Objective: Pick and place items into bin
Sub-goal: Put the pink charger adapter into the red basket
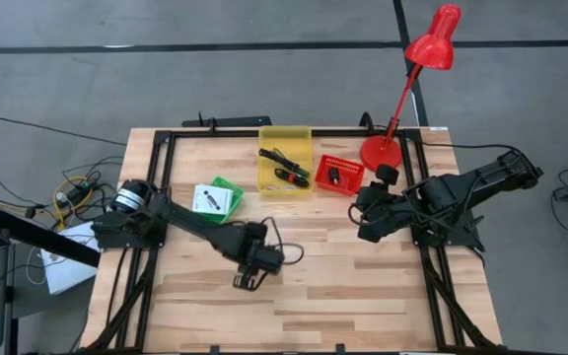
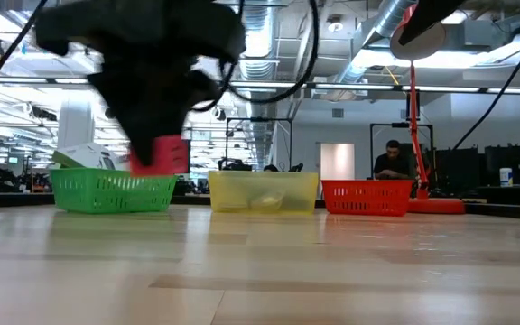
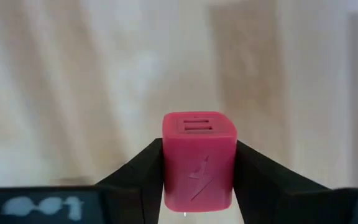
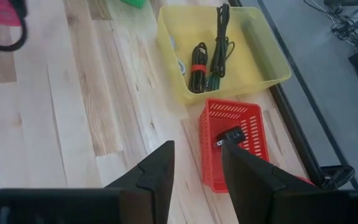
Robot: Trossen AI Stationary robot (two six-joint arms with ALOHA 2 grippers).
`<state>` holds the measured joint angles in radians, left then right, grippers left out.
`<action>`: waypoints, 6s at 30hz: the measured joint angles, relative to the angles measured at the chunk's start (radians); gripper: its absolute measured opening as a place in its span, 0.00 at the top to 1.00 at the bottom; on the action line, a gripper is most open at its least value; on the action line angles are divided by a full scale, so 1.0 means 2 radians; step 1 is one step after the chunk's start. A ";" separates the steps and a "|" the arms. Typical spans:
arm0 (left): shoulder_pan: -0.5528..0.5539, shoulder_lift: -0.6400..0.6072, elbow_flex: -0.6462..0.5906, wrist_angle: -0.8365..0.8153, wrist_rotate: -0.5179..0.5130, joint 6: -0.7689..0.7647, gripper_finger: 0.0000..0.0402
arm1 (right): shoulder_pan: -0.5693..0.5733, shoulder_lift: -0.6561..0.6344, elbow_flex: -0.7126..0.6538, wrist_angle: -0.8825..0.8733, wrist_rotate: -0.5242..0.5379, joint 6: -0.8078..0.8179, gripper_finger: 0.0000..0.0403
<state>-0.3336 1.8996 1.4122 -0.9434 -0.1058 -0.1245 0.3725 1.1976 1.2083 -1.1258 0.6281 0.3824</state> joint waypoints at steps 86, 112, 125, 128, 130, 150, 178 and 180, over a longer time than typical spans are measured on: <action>0.216 -0.097 0.269 0.245 0.152 0.198 0.64 | 0.054 -0.001 -0.100 0.274 0.311 -0.093 0.63; 0.185 -0.149 0.269 0.207 0.148 0.155 0.64 | -0.084 -0.011 -0.100 0.635 -0.077 -0.389 0.50; 0.170 -0.149 0.269 0.191 0.092 0.118 0.64 | -0.036 0.002 -0.100 0.612 0.088 -0.691 0.51; 0.170 -0.149 0.269 0.199 0.089 0.108 0.64 | -0.029 0.001 -0.099 0.628 0.093 -0.740 0.51; 0.170 -0.149 0.269 0.207 0.089 0.104 0.64 | -0.024 0.002 -0.100 0.642 0.093 -0.767 0.51; 0.170 -0.149 0.269 0.210 0.084 0.087 0.64 | -0.015 0.002 -0.100 0.783 0.056 -0.969 0.49; 0.171 -0.151 0.270 0.207 0.077 0.079 0.64 | -0.039 0.065 -0.048 0.855 0.041 -1.018 0.40; 0.171 -0.150 0.270 0.206 0.078 0.079 0.64 | -0.039 0.065 -0.048 0.855 0.040 -1.019 0.39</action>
<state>0.0079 1.5989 1.9522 -0.5316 0.0505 0.0342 0.2948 1.3285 1.1130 0.5832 0.7076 -1.6552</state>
